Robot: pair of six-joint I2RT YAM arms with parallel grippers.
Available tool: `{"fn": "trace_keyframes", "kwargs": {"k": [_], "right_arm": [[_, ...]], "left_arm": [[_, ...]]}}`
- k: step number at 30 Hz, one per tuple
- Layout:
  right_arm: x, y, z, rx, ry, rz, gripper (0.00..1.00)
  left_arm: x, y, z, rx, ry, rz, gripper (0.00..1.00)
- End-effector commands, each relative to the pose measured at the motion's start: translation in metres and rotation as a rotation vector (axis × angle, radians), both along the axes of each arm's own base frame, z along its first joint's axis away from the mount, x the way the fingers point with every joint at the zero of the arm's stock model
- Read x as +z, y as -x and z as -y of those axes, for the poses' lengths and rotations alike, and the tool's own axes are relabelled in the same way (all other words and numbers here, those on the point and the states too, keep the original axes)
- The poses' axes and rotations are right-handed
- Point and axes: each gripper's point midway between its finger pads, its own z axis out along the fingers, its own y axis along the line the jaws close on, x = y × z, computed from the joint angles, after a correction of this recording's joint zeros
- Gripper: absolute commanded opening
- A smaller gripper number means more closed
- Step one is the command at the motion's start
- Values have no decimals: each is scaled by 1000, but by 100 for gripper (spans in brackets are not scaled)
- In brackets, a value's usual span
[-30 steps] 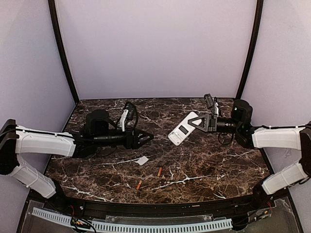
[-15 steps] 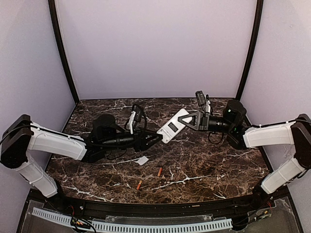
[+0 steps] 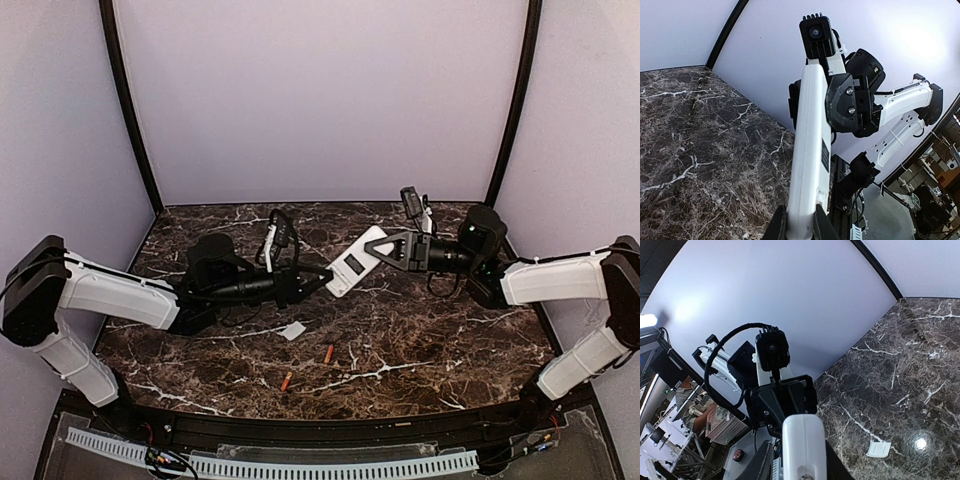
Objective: Load the batteries into the remote control
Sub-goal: Pass from the right arm to the left, then pass from the left arm to the right
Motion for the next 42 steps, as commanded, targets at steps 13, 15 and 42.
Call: {"fn": "trace_keyframes", "kwargs": {"k": [13, 15, 42], "right_arm": [[-20, 50, 23, 121, 298, 50, 63], [-22, 59, 25, 157, 308, 45, 61], [-59, 90, -3, 372, 466, -15, 54]], "left_arm": [[-6, 56, -8, -386, -242, 161, 0], [-10, 58, -9, -409, -277, 170, 0], [-31, 52, -8, -459, -439, 187, 0]]}}
